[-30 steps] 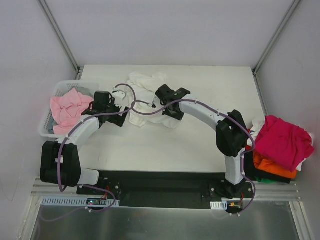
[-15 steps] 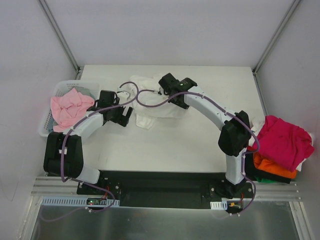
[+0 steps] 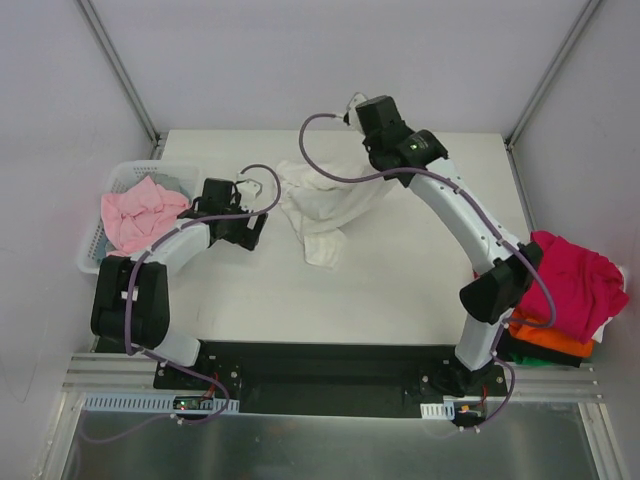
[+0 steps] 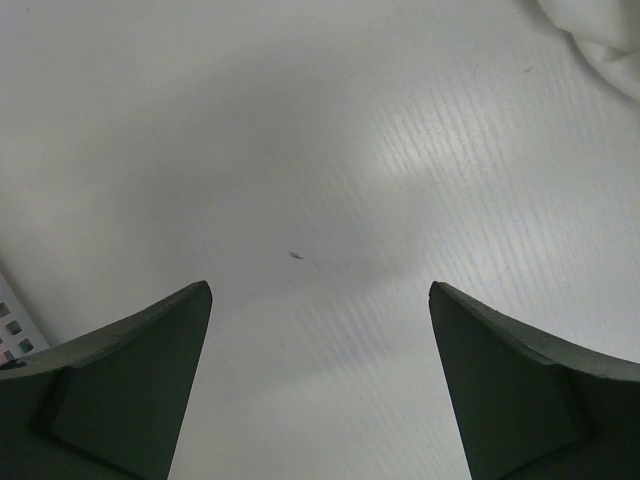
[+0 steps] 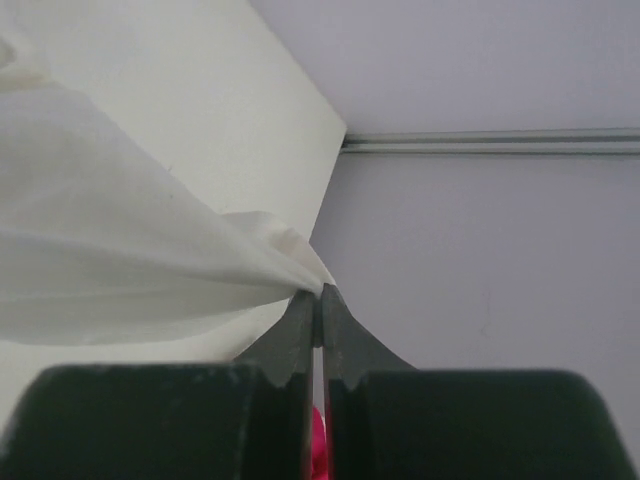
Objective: Fold and stack the t-shirts
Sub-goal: Flatten the tshirt out
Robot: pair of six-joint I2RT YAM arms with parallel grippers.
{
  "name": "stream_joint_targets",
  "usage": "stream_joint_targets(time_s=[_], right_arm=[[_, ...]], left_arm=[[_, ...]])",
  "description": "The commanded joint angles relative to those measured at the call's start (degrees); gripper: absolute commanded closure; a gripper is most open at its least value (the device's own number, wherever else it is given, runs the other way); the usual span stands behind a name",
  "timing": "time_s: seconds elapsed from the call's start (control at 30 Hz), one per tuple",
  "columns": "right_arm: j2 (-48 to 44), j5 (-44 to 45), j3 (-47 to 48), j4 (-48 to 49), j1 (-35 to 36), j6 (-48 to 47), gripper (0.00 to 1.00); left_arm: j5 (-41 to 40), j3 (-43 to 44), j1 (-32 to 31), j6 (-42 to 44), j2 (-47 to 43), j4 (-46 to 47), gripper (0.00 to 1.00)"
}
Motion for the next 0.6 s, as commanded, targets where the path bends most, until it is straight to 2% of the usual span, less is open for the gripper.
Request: stream_joint_targets(time_s=[0.0,0.33,0.57], right_arm=[[-5.4,2.7,6.8,10.5,-2.9,-5.2,0.99],[-3.5,0.8,6.8,12.2,-10.0,-7.8,0.99],[-1.7,0.5,9.6,13.2,-14.3,-10.8,0.99]], left_arm=[[1.5,3.1,-1.8,-0.1,1.0,1.1,0.09],[2.8,6.5,-5.9,0.3,2.3,1.0,0.09],[3.0,7.8,-11.7,0.4,3.1,0.6,0.09]])
